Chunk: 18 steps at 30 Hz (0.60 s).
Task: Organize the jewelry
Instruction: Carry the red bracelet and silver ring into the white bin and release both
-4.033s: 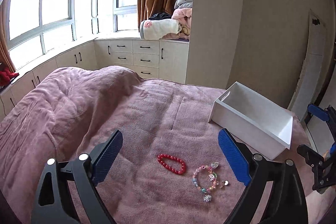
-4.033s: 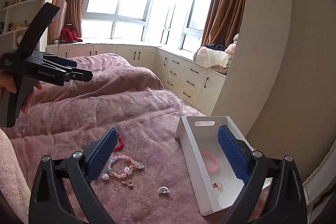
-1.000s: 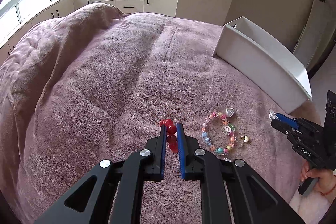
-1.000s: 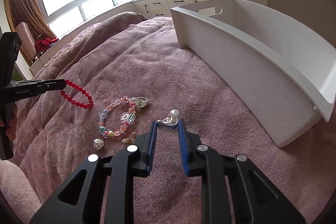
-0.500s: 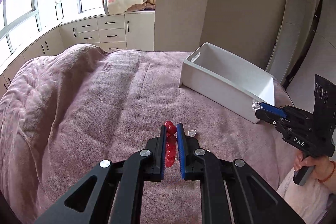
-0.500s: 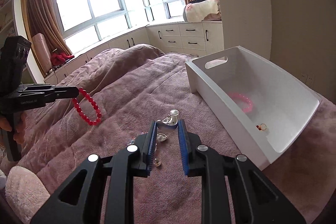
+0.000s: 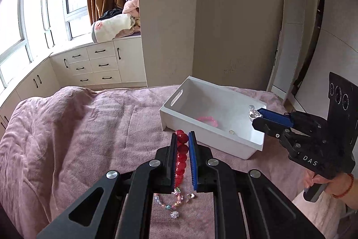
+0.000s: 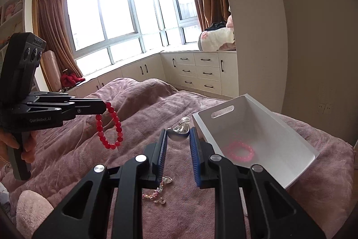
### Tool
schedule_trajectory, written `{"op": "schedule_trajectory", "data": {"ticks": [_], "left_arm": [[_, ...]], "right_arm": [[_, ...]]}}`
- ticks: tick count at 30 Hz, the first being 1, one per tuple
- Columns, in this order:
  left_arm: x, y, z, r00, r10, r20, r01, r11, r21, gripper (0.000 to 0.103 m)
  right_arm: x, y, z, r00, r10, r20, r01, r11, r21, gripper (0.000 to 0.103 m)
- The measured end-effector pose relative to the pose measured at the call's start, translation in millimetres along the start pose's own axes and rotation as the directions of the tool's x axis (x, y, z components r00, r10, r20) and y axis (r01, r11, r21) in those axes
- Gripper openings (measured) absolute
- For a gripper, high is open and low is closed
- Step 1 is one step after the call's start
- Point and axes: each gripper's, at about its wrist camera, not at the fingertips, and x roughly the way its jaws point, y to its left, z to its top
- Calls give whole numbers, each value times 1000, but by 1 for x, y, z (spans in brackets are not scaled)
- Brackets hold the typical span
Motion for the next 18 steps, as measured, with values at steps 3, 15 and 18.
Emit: {"op": "schedule_trajectory", "data": {"ticks": [3, 15, 18], "left_arm": [[9, -17, 13, 999, -31, 6, 31, 1000, -2, 15], [57, -67, 64, 998, -62, 4, 62, 998, -30, 15], [71, -75, 76, 998, -58, -7, 58, 998, -27, 15]], "right_arm": [[-8, -12, 8, 1000, -5, 10, 5, 1000, 10, 21], [-16, -65, 19, 999, -43, -17, 43, 999, 30, 21], [-11, -80, 17, 998, -53, -35, 54, 998, 36, 21]]}}
